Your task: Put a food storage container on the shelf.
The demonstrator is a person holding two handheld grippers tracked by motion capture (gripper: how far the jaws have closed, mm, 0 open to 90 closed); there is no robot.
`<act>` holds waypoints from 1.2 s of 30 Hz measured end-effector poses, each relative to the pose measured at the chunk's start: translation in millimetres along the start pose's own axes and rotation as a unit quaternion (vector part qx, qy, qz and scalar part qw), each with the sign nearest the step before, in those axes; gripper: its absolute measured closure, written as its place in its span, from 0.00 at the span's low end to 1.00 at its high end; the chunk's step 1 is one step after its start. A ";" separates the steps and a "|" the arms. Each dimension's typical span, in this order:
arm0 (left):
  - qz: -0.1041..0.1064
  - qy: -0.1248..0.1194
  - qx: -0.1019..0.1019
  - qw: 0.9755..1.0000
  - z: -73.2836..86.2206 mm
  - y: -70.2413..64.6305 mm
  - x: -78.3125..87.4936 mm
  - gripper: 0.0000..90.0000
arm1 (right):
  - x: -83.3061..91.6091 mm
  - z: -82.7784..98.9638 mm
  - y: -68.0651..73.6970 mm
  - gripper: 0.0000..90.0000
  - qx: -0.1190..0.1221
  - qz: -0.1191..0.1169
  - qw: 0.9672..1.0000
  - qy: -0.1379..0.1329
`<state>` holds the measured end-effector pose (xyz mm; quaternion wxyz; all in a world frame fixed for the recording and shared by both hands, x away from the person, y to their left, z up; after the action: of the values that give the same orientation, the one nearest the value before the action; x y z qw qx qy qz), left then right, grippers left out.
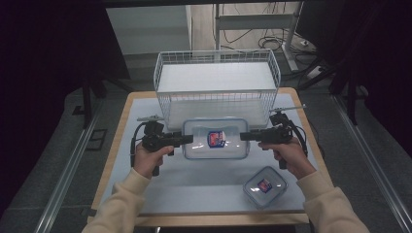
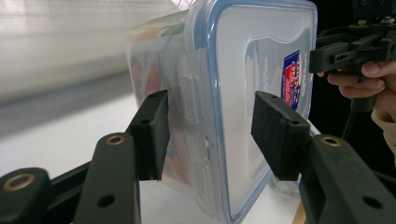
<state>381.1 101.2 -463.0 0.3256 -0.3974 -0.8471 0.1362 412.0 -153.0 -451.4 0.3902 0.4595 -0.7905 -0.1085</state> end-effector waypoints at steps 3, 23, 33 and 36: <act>0.000 -0.005 -0.010 1.000 -10.4 -4.9 1.5 0.53 | 7.7 -8.8 2.9 0.57 0.008 0.002 1.000 -0.012; 0.002 -0.036 -0.050 0.998 -90.8 -15.5 16.8 0.53 | 37.1 -81.4 23.0 0.57 0.053 0.017 0.997 -0.063; 0.005 -0.043 -0.057 0.997 -142.4 -5.1 16.3 0.53 | 44.5 -136.6 23.2 0.57 0.068 0.028 0.995 -0.074; 0.003 -0.044 -0.057 0.997 -157.0 1.6 14.1 0.53 | 41.8 -151.9 18.4 0.57 0.068 0.026 0.995 -0.071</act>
<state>479.0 108.6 -339.6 0.2649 -0.4113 -0.8657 0.1059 497.6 -148.3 -318.0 0.3035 0.4553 -0.8334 -0.0771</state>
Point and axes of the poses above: each handheld gripper's, and its own axes: x roughly backward along the jaws, z roughly out of its underside, y roughly to its left, the point moved 8 cm from there along -x, roughly forward along the jaws, and after that the axes turned 1 degree about -z, right-handed, at the moved point
